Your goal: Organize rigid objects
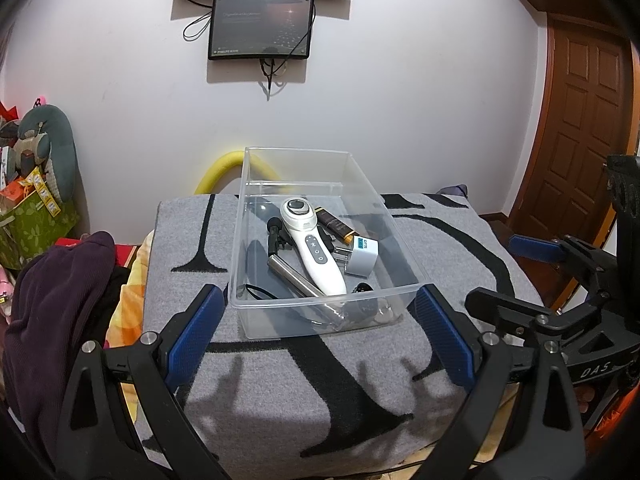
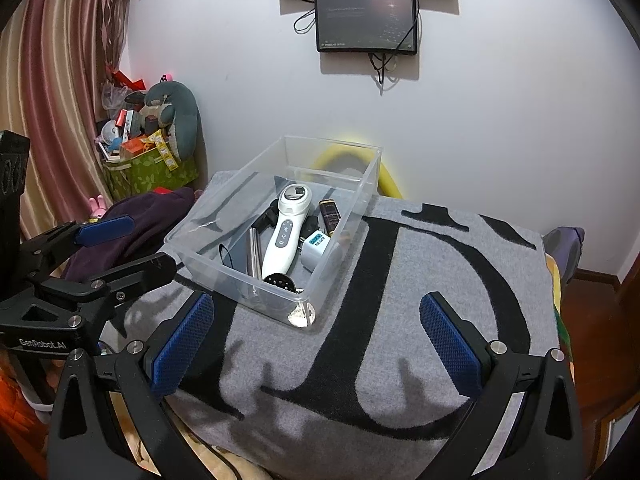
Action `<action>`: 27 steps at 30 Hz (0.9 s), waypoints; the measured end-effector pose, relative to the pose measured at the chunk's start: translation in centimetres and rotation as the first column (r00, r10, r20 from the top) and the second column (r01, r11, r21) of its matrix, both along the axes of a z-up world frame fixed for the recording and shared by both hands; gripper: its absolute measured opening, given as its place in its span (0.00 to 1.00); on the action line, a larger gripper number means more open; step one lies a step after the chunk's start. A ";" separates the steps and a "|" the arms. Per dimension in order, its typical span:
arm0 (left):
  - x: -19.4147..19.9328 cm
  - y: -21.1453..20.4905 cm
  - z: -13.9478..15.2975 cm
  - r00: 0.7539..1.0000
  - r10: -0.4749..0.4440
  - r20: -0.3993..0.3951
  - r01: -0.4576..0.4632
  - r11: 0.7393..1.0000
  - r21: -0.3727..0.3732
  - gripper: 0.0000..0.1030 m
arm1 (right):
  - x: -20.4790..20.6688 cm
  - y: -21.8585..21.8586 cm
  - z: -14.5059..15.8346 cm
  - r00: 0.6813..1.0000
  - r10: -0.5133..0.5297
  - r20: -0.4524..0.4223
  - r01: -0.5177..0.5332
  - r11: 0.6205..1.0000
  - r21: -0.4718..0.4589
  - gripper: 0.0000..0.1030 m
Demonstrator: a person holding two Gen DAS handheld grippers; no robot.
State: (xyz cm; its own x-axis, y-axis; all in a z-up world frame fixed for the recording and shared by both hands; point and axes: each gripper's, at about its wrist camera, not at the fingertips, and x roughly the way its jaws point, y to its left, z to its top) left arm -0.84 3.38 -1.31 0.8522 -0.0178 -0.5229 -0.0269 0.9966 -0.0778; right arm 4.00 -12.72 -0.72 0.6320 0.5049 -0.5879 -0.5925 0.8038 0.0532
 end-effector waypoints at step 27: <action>0.4 0.1 -0.2 1.000 -0.010 -0.022 0.010 1.000 -0.022 0.95 | -0.1 0.1 -0.1 1.000 -0.004 -0.009 0.004 1.000 0.007 1.00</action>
